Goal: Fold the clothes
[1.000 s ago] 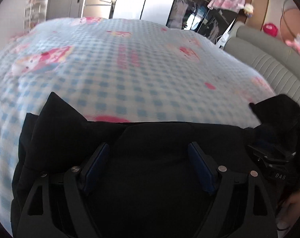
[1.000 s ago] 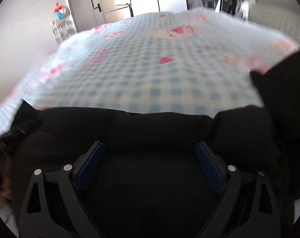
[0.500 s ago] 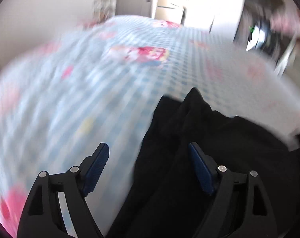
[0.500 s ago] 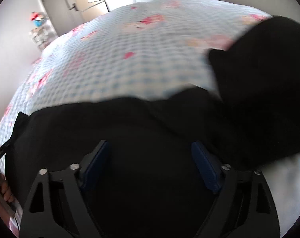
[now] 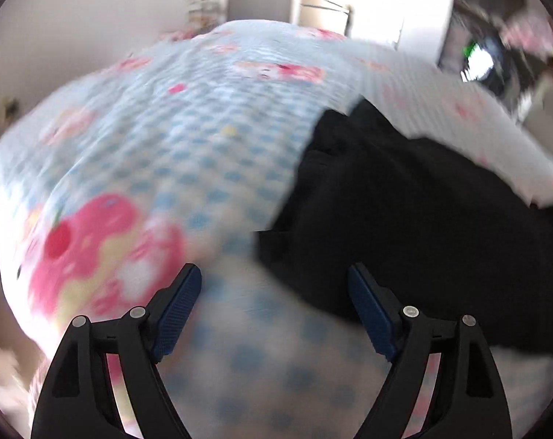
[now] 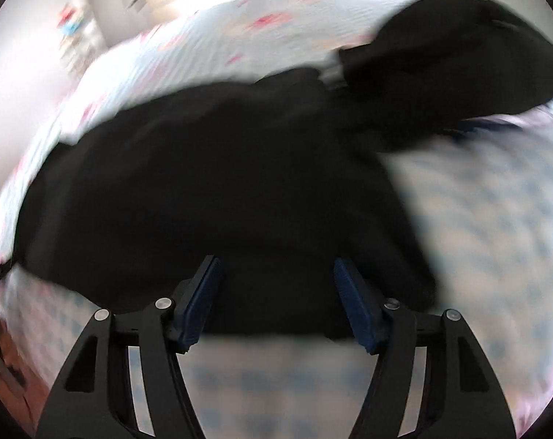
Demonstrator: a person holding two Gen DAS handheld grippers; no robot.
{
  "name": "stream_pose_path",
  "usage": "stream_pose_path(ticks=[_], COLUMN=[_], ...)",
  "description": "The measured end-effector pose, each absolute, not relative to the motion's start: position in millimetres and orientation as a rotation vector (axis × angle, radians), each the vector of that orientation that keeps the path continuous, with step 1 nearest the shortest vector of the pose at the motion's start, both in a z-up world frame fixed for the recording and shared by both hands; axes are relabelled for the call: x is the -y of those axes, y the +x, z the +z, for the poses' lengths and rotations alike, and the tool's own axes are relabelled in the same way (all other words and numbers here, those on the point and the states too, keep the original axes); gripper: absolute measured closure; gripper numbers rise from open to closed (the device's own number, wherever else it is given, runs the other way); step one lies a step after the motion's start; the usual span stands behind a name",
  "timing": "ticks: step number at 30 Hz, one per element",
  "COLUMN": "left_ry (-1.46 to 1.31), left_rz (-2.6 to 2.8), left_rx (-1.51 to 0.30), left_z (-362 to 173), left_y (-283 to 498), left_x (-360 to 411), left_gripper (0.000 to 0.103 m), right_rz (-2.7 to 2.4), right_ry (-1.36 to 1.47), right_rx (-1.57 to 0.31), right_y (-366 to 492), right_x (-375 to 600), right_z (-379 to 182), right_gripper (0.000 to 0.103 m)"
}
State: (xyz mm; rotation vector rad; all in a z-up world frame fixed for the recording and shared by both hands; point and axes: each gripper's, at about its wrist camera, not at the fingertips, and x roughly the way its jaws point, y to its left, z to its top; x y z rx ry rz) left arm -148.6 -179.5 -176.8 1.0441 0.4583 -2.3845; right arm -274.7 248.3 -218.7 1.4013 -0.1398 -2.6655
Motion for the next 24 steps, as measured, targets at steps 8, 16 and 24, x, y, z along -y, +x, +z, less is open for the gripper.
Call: stream_pose_path(ticks=[8, 16, 24], left_ry=[1.092, 1.192, 1.008], left_rz=[-2.664, -2.613, -2.562], left_rx=[-1.029, -1.222, -1.187], left_z=[-181, -208, -200], left_y=[-126, -169, -178], left_x=[179, 174, 210], left_gripper=[0.022, 0.024, 0.044], right_rz=[-2.693, -2.407, -2.569], right_ry=[1.45, 1.413, 1.345], right_rx=[0.552, 0.752, 0.797], right_y=[-216, -257, -283], right_x=[-311, -264, -257], right_z=[-209, -235, -242], right_gripper=[0.015, 0.015, 0.023])
